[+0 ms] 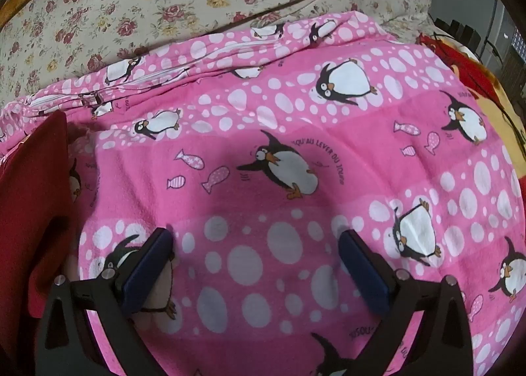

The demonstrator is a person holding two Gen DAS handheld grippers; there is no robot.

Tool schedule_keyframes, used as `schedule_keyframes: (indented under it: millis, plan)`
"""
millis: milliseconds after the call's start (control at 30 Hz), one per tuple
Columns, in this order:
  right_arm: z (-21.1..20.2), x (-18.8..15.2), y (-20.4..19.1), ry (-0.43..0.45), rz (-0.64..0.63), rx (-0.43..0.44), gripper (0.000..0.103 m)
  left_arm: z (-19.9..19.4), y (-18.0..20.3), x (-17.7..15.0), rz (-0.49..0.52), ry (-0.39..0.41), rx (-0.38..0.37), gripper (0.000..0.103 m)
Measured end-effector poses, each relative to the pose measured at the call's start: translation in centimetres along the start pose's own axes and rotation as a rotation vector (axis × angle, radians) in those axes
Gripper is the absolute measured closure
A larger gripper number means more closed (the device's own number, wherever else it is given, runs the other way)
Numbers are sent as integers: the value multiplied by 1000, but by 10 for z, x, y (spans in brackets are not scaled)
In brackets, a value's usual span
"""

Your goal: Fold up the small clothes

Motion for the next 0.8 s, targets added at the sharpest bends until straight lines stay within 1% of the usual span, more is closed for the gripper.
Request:
schedule_keyframes:
  millis: [33,100,167,300,400,467,533,567,667,767,800]
  plan:
    - [0,-1,2,-1,0,-1,0,-4,1,-1,11,-5,0,17]
    - [0,-1,5,-15,6,12,0,-12,2,-3,-2,-2,4,29]
    - [-9,-3,6,-45,33,66,0,-22,4,-6,-11,4,9,36]
    - [-40,-11,-3,-55,19,142,0,-50,20,-12,25,53,-7,36]
    - [-76,-27,-23,-39,-24,187,0,-70,34,-16,45,89,-17,36]
    - [-106,-35,-44,7,-88,213,0,-86,46,-20,55,118,-32,36]
    - [-129,-43,-61,37,-135,234,0,-96,56,-22,66,125,-37,36]
    - [-144,-47,-76,50,-156,261,0,-99,62,-22,73,126,-40,36]
    - [-171,-62,-115,38,-191,371,0,-113,81,-25,110,147,-43,36]
    - [-184,-76,-148,18,-219,440,0,-126,98,-27,139,185,-54,36]
    - [-185,-79,-155,19,-224,444,0,-129,105,-29,149,193,-63,36]
Point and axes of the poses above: each gripper's, at about its wrist camera, not at the fingertips, and z roughly the way its jaws point, y to its right, x to its top, the point moved 8 cm from there along z, roughly the way its jaws point, and after that the axes turned 8 degrees about z, right-handed, at the moved point
